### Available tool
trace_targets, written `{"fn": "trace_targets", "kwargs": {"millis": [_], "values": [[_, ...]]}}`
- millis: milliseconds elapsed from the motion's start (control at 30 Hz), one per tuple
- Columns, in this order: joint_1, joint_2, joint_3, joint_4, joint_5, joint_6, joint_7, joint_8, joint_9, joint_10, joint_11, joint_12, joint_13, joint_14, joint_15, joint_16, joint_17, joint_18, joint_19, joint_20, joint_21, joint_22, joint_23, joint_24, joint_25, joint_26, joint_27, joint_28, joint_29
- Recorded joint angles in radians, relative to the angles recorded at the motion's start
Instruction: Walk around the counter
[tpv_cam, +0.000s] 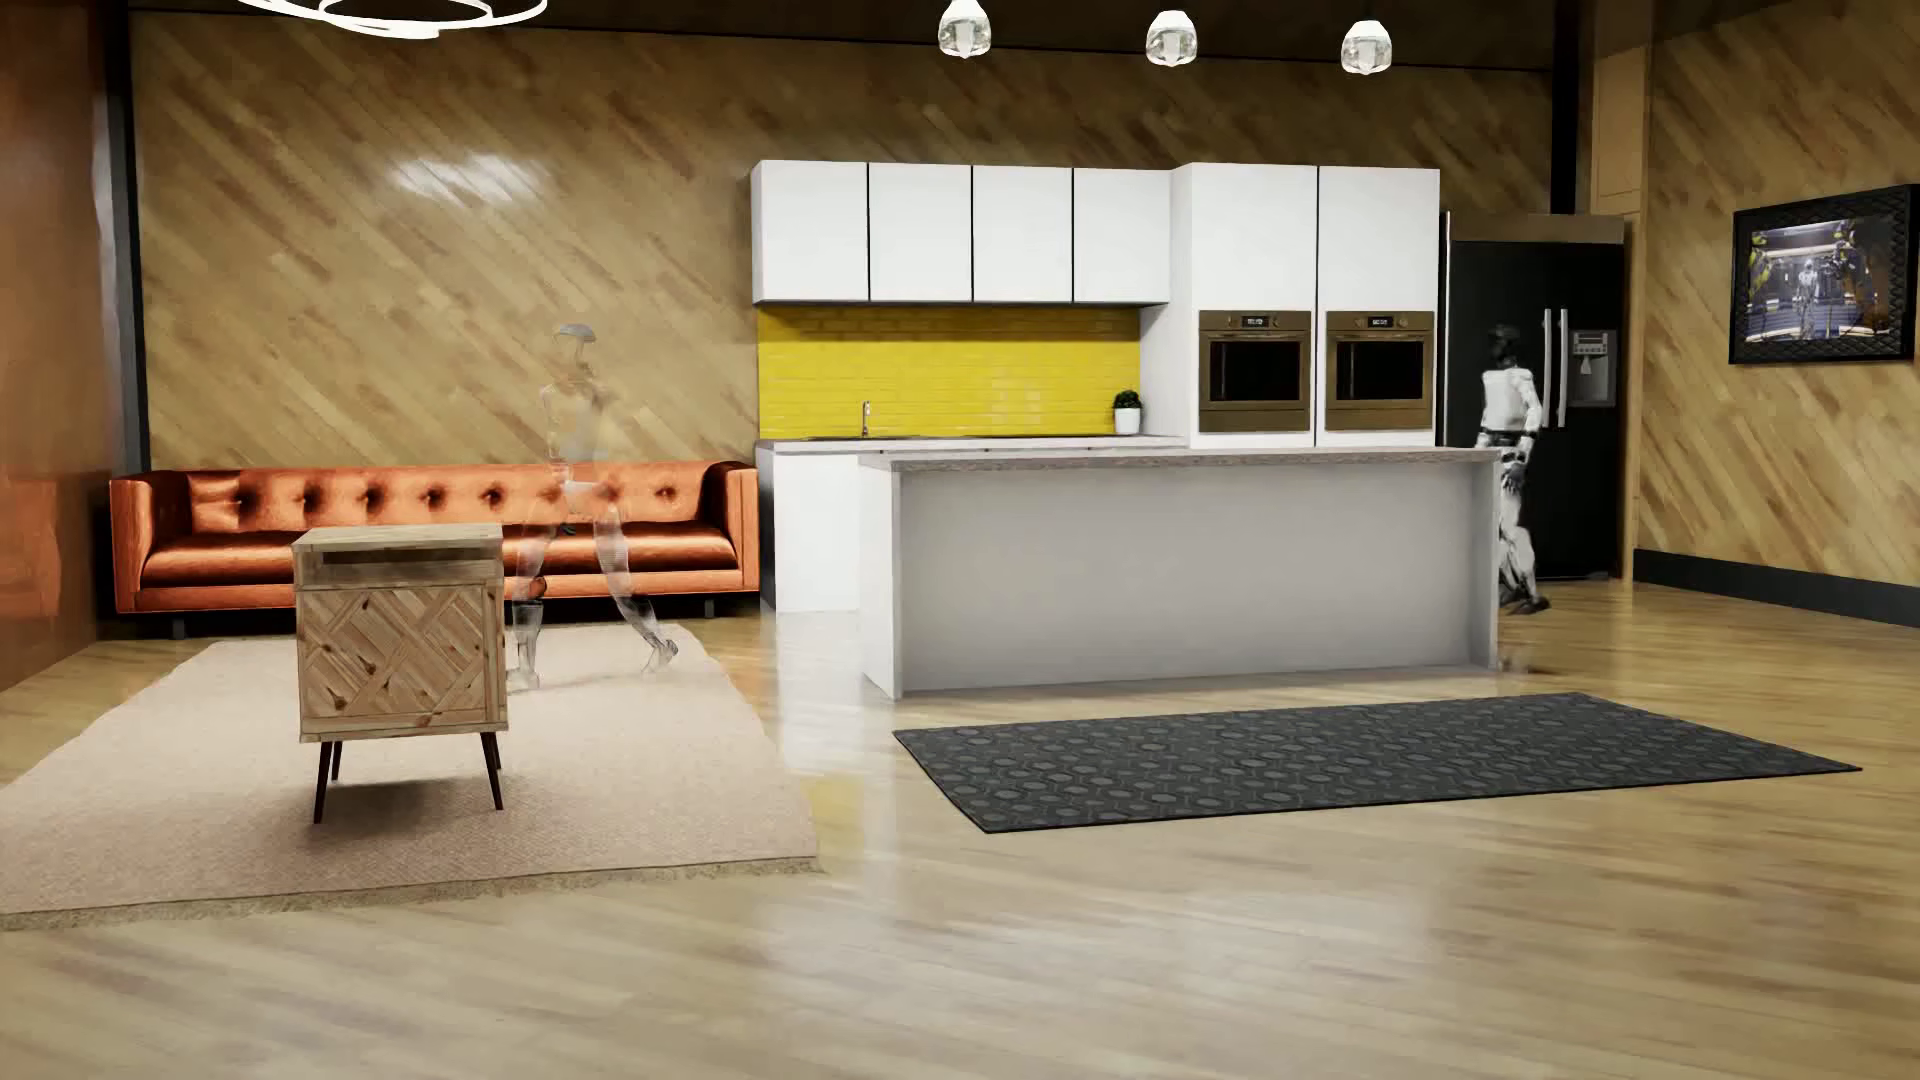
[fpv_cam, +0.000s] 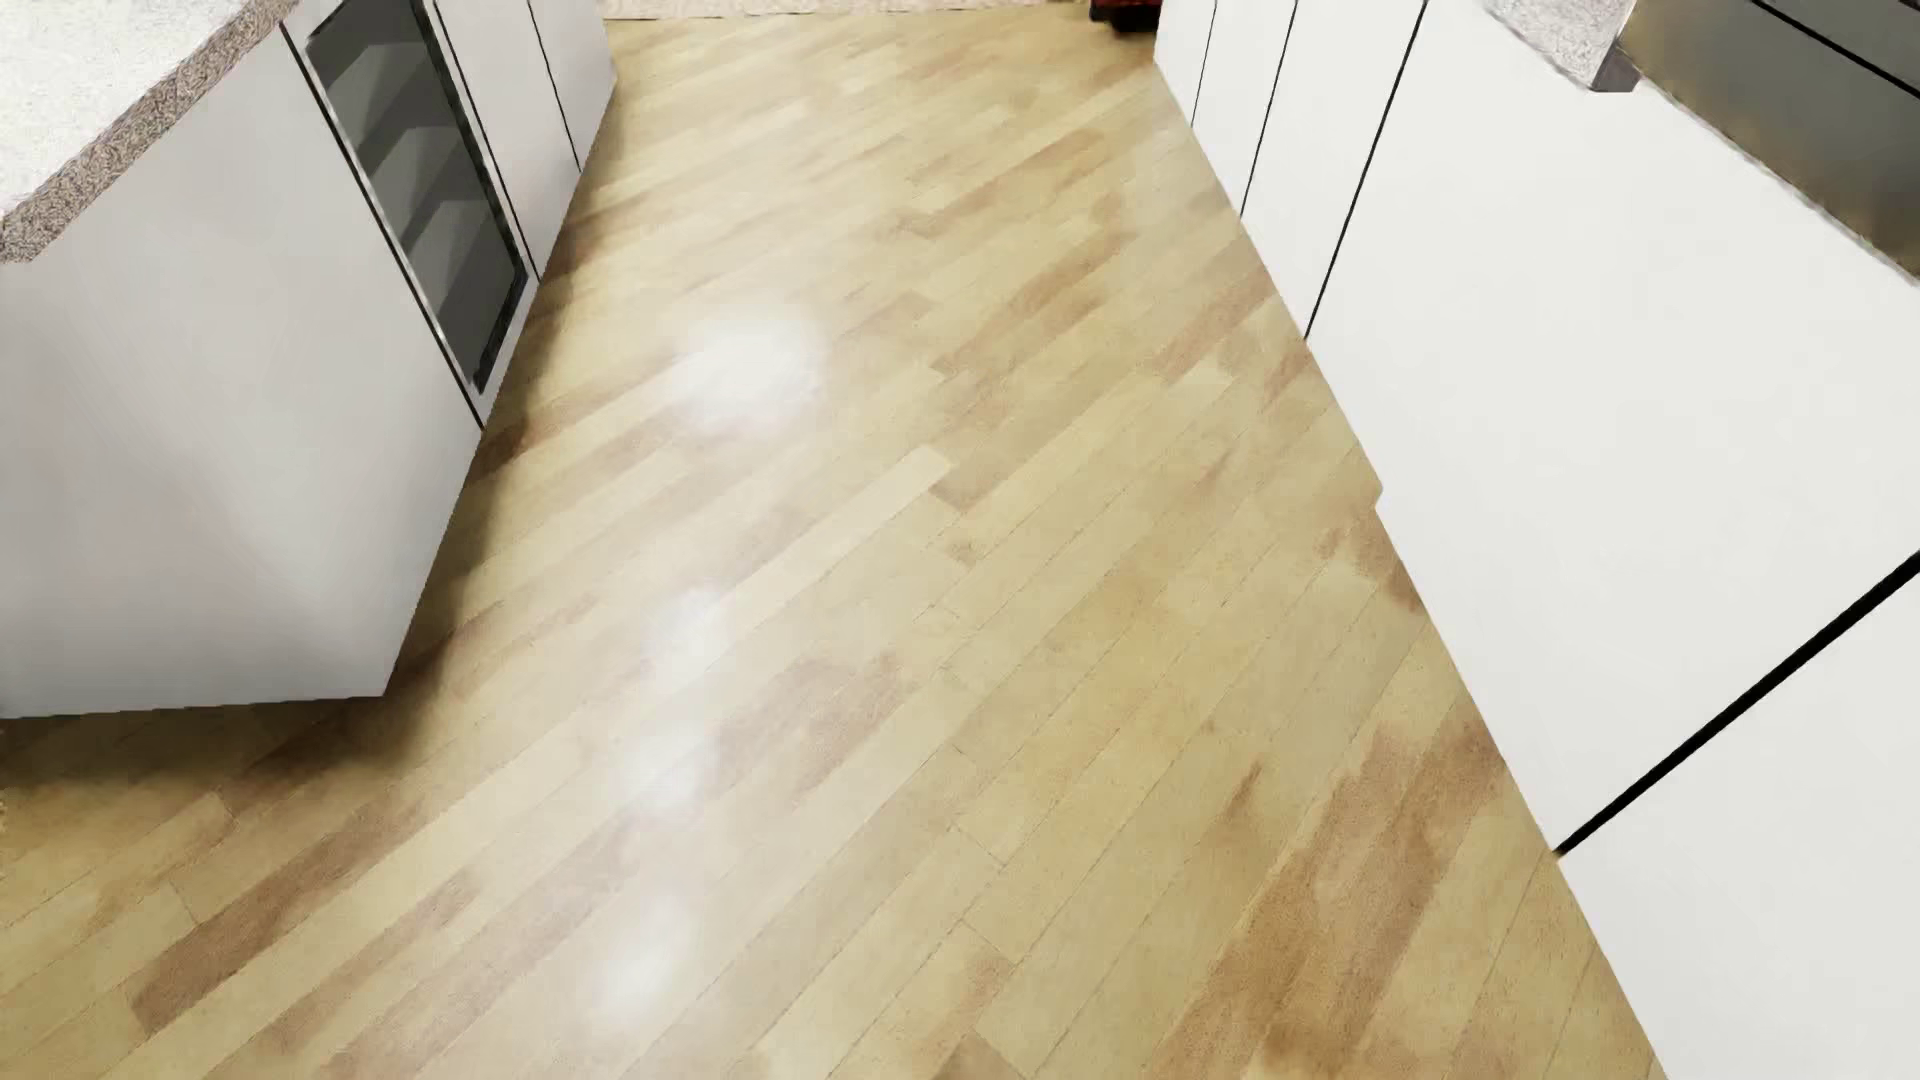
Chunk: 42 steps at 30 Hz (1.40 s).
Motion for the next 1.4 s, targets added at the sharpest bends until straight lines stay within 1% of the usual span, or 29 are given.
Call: {"fn": "trace_targets", "kwargs": {"millis": [33,67,100,200,267,333,433,533,600,633,700,733,767,833,867,900,967,1000,1033,1067,1100,1133,1167,1200,1233,1267,1300,1333,1400], "values": [[-0.003,0.001,-0.002,-0.003,0.001,-0.004,0.0,0.0,0.002,0.098,0.007,0.004,0.004,-0.037,0.01,0.003,-0.003,0.0,0.0,-0.006,0.004,-0.001,-0.011,0.0,0.0,0.0,0.0,0.0,0.0],[-0.009,0.002,0.01,-0.011,0.003,-0.007,0.0,0.0,0.003,0.254,0.015,0.011,0.008,-0.162,0.015,0.005,-0.006,0.0,0.0,-0.008,0.01,-0.001,-0.023,0.0,0.0,0.0,0.0,0.0,0.0],[-0.042,-0.003,0.032,-0.015,0.01,-0.009,0.0,0.0,0.0,0.288,0.026,0.018,0.01,-0.242,0.015,0.008,-0.007,0.0,0.0,0.002,0.012,-0.001,-0.033,0.0,0.0,0.0,0.0,0.0,0.0],[-0.221,0.068,0.071,0.012,0.035,0.013,0.0,0.0,0.067,0.618,0.046,0.034,-0.001,-0.278,-0.023,0.005,-0.033,0.0,0.0,0.043,-0.01,-0.029,-0.102,0.0,0.0,0.0,0.0,0.0,0.0],[-0.351,0.123,0.13,0.015,0.025,0.011,0.0,0.0,0.089,0.759,0.027,0.05,-0.021,-0.275,-0.1,0.004,-0.039,0.0,0.0,0.047,-0.025,-0.044,-0.155,0.0,0.0,0.0,0.0,0.0,0.0],[-0.456,0.177,0.211,0.016,-0.012,-0.019,0.0,0.0,0.085,0.709,-0.008,0.078,-0.045,-0.246,-0.174,0.016,-0.019,0.0,0.0,0.052,-0.057,-0.036,-0.175,0.0,0.0,0.0,0.0,0.0,0.0],[-0.584,0.302,0.241,0.044,-0.027,-0.022,0.0,0.0,0.106,0.552,-0.05,0.095,-0.09,-0.116,-0.319,0.02,-0.04,0.0,0.0,0.027,-0.025,0.015,-0.219,0.0,0.0,0.0,0.0,0.0,0.0],[-0.659,0.401,0.278,0.064,-0.04,-0.018,0.0,0.0,0.107,0.436,-0.058,0.097,-0.13,-0.098,-0.36,0.016,-0.041,0.0,0.0,-0.003,-0.005,0.063,-0.209,0.0,0.0,0.0,0.0,0.0,0.0],[-0.687,0.45,0.311,0.065,-0.067,-0.025,0.0,0.0,0.097,0.51,-0.043,0.109,-0.123,-0.123,-0.305,0.015,-0.035,0.0,0.0,0.007,-0.017,0.086,-0.165,0.0,0.0,0.0,0.0,0.0,0.0],[-0.694,0.449,0.33,0.062,-0.081,-0.036,0.0,0.0,0.089,0.571,-0.005,0.109,-0.106,-0.131,-0.226,0.017,-0.027,0.0,0.0,0.012,0.002,0.099,-0.143,0.0,0.0,0.0,0.0,0.0,0.0],[-0.652,0.396,0.322,0.023,-0.116,-0.059,0.0,0.0,0.084,0.67,0.191,0.097,-0.071,-0.189,0.057,0.017,-0.015,0.0,0.0,-0.009,0.045,0.129,-0.058,0.0,0.0,0.0,0.0,0.0,0.0],[-0.604,0.32,0.297,0.004,-0.118,-0.049,0.0,0.0,0.083,0.681,0.366,0.089,-0.053,-0.228,0.205,0.013,-0.012,0.0,0.0,-0.009,0.056,0.128,-0.017,0.0,0.0,0.0,0.0,0.0,0.0],[-0.541,0.216,0.268,-0.015,-0.12,-0.039,0.0,0.0,0.091,0.673,0.574,0.081,-0.038,-0.261,0.281,0.008,-0.016,0.0,0.0,-0.004,0.066,0.107,0.008,0.0,0.0,0.0,0.0,0.0,0.0],[-0.385,0.005,0.174,-0.046,-0.114,-0.017,0.0,0.0,0.111,0.614,0.864,0.061,0.009,-0.309,0.256,0.005,-0.02,0.0,0.0,0.0,0.043,0.041,0.013,0.0,0.0,0.0,0.0,0.0,0.0],[-0.298,-0.102,0.121,-0.045,-0.1,0.002,0.0,0.0,0.115,0.558,0.874,0.046,0.028,-0.315,0.244,0.006,-0.019,0.0,0.0,0.005,0.036,0.006,0.014,0.0,0.0,0.0,0.0,0.0,0.0],[-0.206,-0.194,0.069,-0.045,-0.087,0.018,0.0,0.0,0.125,0.489,0.793,0.034,0.034,-0.307,0.259,0.009,-0.024,0.0,0.0,0.023,0.053,-0.033,0.023,0.0,0.0,0.0,0.0,0.0,0.0],[-0.023,-0.325,-0.029,-0.035,-0.076,0.039,0.0,0.0,0.126,0.363,0.46,0.026,0.067,-0.31,0.373,0.021,-0.033,0.0,0.0,0.051,0.044,-0.11,0.018,0.0,0.0,0.0,0.0,0.0,0.0],[0.056,-0.368,-0.076,-0.029,-0.083,0.047,0.0,0.0,0.121,0.315,0.275,0.012,0.079,-0.329,0.37,0.032,-0.037,0.0,0.0,0.046,0.04,-0.145,0.011,0.0,0.0,0.0,0.0,0.0,0.0],[0.12,-0.409,-0.106,-0.027,-0.089,0.047,0.0,0.0,0.111,0.286,0.128,-0.004,0.085,-0.354,0.259,0.043,-0.038,0.0,0.0,0.054,0.036,-0.176,0.006,0.0,0.0,0.0,0.0,0.0,0.0],[0.178,-0.44,-0.13,-0.022,-0.098,0.05,0.0,0.0,0.105,0.275,0.045,-0.023,0.092,-0.378,0.083,0.052,-0.041,0.0,0.0,0.056,0.034,-0.194,0.001,0.0,0.0,0.0,0.0,0.0,0.0],[0.219,-0.459,-0.155,-0.012,-0.113,0.057,0.0,0.0,0.104,0.28,0.04,-0.042,0.096,-0.389,-0.016,0.056,-0.043,0.0,0.0,0.058,0.032,-0.2,-0.001,0.0,0.0,0.0,0.0,0.0,0.0],[0.247,-0.48,-0.18,-0.004,-0.121,0.061,0.0,0.0,0.104,0.301,0.064,-0.052,0.099,-0.375,0.062,0.053,-0.041,0.0,0.0,0.07,0.027,-0.194,0.003,0.0,0.0,0.0,0.0,0.0,0.0],[0.27,-0.516,-0.206,0.016,-0.106,0.068,0.0,0.0,0.103,0.347,0.101,-0.043,0.104,-0.323,0.242,0.047,-0.039,0.0,0.0,0.086,0.033,-0.176,0.012,0.0,0.0,0.0,0.0,0.0,0.0],[0.251,-0.538,-0.207,0.045,-0.087,0.088,0.0,0.0,0.091,0.432,0.183,-0.032,0.101,-0.207,0.387,0.034,-0.034,0.0,0.0,0.102,0.033,-0.151,0.028,0.0,0.0,0.0,0.0,0.0,0.0],[0.211,-0.521,-0.177,0.071,-0.048,0.108,0.0,0.0,0.081,0.57,0.245,-0.016,0.098,-0.053,0.432,0.021,-0.031,0.0,0.0,0.099,0.044,-0.114,0.051,0.0,0.0,0.0,0.0,0.0,0.0],[0.13,-0.477,-0.138,0.081,-0.008,0.109,0.0,0.0,0.072,0.755,0.276,0.003,0.087,0.062,0.415,0.021,-0.026,0.0,0.0,0.08,0.057,-0.084,0.065,0.0,0.0,0.0,0.0,0.0,0.0],[0.018,-0.415,-0.101,0.102,0.032,0.113,0.0,0.0,0.066,0.947,0.276,0.023,0.076,0.061,0.369,0.022,-0.017,0.0,0.0,0.068,0.031,-0.076,0.073,0.0,0.0,0.0,0.0,0.0,0.0],[-0.08,-0.318,-0.058,0.109,0.054,0.11,0.0,0.0,0.07,1.081,0.244,0.043,0.064,-0.046,0.298,0.019,-0.01,0.0,0.0,0.069,-0.006,-0.075,0.074,0.0,0.0,0.0,0.0,0.0,0.0],[-0.261,-0.104,0.057,0.077,0.043,0.062,0.0,0.0,0.079,1.102,0.145,0.066,0.021,-0.218,0.144,0.021,-0.023,0.0,0.0,0.05,-0.011,-0.048,0.044,0.0,0.0,0.0,0.0,0.0,0.0]]}}
